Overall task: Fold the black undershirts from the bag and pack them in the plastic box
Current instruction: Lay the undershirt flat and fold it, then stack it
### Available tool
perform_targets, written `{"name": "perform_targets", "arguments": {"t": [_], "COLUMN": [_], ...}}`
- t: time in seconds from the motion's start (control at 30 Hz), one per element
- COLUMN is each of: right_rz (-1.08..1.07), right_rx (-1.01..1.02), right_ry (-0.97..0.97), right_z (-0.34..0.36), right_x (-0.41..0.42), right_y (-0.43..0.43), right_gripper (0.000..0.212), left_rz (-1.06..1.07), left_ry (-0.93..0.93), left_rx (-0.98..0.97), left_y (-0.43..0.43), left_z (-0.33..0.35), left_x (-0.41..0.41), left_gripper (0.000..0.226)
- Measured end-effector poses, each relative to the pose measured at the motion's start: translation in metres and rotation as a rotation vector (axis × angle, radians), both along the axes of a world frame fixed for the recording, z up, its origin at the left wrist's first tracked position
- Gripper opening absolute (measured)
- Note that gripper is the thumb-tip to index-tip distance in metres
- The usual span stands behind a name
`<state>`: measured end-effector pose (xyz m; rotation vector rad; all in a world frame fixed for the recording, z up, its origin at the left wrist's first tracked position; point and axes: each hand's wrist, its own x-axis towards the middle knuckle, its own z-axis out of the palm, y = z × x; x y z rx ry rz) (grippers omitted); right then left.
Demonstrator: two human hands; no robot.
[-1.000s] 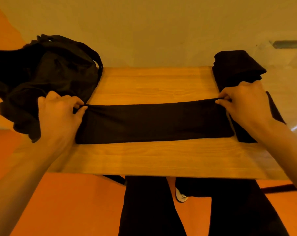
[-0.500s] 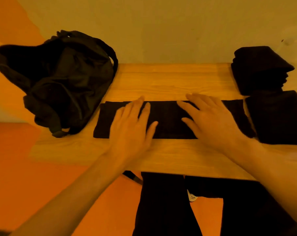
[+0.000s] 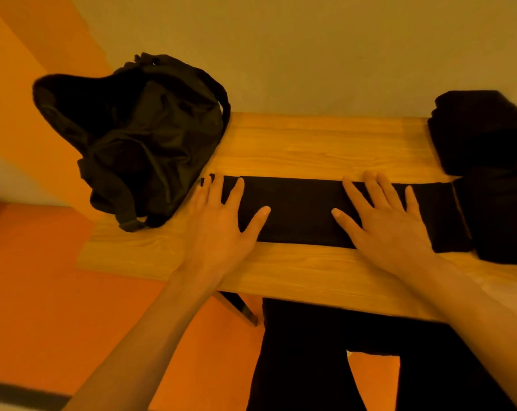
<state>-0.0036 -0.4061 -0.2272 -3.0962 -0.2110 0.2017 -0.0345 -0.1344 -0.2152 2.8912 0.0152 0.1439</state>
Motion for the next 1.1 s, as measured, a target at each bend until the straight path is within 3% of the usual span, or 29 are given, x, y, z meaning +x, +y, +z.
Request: {"name": "perform_targets", "arguments": {"t": [0.1,0.17,0.27,0.4,0.6,0.8,1.1], "right_rz": [0.013,0.047,0.100,0.075,0.069,0.042,0.023], "right_rx": [-0.003,0.036,0.036,0.030,0.100,0.078,0.058], "right_ry": [-0.094,-0.149,-0.133,-0.092,-0.081,-0.073,-0.098], "right_z": [0.009,0.016,0.019,0.004,0.001,0.000,-0.002], "right_x": [0.003,0.011,0.022,0.020,0.017,0.021,0.014], "right_y": [0.008,0.020,0.037,0.032,0.026,0.017,0.016], "right_gripper": [0.080,0.080,0.079,0.080,0.078,0.081,0.078], "left_rz": [-0.003,-0.074,-0.182,-0.205,-0.180,-0.198,-0.187], "left_ry": [-0.215,-0.133,0.076,0.178,0.260,0.151,0.119], "left_rx": [0.041,0.173,0.286,0.259,0.203,0.072,0.256], "left_y": [0.031,0.053,0.071,0.079,0.076,0.079,0.078], "left_z": [0.019,0.031,0.044,0.047,0.056,0.062,0.039], "left_x": [0.012,0.032,0.059,0.079,0.096,0.104,0.107], "left_gripper": [0.046,0.035,0.038,0.034,0.005,0.003,0.007]}}
